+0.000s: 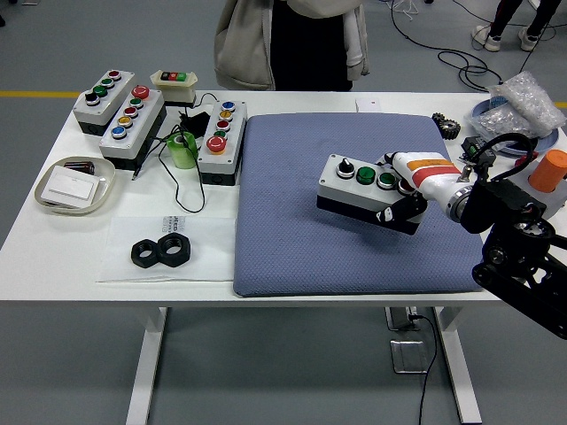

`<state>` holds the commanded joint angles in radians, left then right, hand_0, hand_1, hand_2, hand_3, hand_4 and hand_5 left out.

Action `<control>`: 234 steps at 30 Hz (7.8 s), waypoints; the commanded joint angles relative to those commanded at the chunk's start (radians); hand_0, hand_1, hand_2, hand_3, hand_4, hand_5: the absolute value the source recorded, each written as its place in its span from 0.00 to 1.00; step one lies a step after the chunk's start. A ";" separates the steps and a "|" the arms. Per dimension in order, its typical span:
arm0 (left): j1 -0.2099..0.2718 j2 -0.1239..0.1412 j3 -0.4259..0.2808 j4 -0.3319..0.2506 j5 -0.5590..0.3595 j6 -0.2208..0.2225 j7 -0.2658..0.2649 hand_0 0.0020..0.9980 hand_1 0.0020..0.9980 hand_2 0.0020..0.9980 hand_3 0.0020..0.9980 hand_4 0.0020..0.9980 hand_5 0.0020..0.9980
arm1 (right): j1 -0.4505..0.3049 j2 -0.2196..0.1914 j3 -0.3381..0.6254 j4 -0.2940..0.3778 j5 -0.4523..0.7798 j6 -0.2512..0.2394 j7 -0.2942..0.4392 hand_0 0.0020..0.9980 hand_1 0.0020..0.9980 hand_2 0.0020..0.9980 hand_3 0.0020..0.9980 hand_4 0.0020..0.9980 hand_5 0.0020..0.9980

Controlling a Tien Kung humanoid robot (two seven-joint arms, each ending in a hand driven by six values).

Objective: Pick up the button,place it on the desk,press the button,press the button

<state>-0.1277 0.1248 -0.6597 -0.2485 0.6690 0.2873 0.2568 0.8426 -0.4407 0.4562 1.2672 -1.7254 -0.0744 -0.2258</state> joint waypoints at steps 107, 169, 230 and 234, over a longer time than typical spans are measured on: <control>0.075 0.038 0.533 -0.101 -0.708 0.086 -0.146 0.81 0.86 0.91 0.80 0.63 1.00 | -0.260 -0.193 0.294 0.321 0.035 0.139 -0.140 0.18 0.08 0.23 0.80 0.54 0.00; 0.054 0.022 0.629 -0.064 -0.782 0.068 -0.110 0.79 0.84 0.92 0.85 0.61 1.00 | -0.267 -0.187 0.280 0.393 0.038 0.185 -0.155 0.17 0.05 0.21 0.79 0.57 0.00; 0.043 0.023 0.619 -0.059 -0.775 0.073 -0.105 0.79 0.84 0.92 0.85 0.61 1.00 | -0.303 -0.142 0.493 0.381 0.423 -0.229 0.053 0.76 0.62 0.65 0.99 0.59 0.14; 0.043 0.024 0.619 -0.059 -0.773 0.072 -0.104 0.79 0.84 0.92 0.85 0.61 1.00 | -0.314 -0.143 0.529 0.360 0.574 -0.323 0.104 0.90 0.79 0.84 0.98 0.61 0.16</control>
<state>-0.0844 0.1484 -0.0411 -0.3079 -0.1042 0.3596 0.1523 0.5288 -0.5833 0.9853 1.6271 -1.1511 -0.3973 -0.1216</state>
